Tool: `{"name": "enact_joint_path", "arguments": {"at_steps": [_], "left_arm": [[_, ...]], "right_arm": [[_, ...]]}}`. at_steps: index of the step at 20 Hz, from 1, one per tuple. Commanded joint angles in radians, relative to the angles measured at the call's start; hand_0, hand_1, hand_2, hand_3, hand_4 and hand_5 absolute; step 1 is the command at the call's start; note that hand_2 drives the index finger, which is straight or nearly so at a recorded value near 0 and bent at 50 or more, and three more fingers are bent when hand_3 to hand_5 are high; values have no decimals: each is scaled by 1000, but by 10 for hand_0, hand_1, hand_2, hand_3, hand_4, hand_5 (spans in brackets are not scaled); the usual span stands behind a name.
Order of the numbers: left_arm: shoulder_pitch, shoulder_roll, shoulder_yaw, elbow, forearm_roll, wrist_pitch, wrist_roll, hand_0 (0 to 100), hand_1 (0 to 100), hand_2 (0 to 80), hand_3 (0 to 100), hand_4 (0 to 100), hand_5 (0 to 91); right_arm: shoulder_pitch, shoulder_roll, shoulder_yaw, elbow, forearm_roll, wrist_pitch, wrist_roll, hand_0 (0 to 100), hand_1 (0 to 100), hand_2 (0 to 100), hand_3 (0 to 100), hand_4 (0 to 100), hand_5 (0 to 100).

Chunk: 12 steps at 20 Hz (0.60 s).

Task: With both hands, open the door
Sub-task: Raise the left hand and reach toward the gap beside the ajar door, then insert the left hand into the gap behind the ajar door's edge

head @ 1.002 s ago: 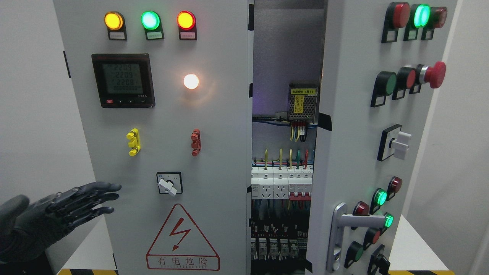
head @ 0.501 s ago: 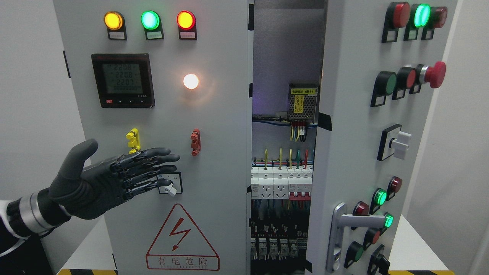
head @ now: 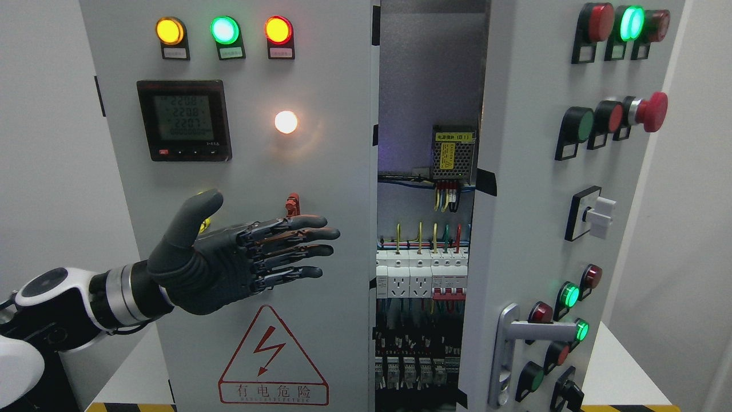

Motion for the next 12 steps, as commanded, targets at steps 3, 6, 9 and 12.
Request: {"name": "enact_joint_path", "arguments": {"at_steps": [3,6,9,12], "left_arm": [[-94,-184,-76,14,93,57,-4,0,0,0,0,0,0],[-134,-242,-65,20,125,128,-3,0,0,0,0,0,0],[-138,-302,-33,46,139,134,0,0,0,0,0,0,0],[-152,-348,-25,58,136,160,2,0,0,0,0,0,0]], "right_arm": [[-1,-1,-18,0,0,0,0,386,0,0,0,0,0],[-1,-1,-18,0,0,0,0,386,0,0,0,0,0],[-1,-1,-18,0,0,0,0,386,0,0,0,0,0],[1,-1,-18,0,0,0,0,386,0,0,0,0,0]]}}
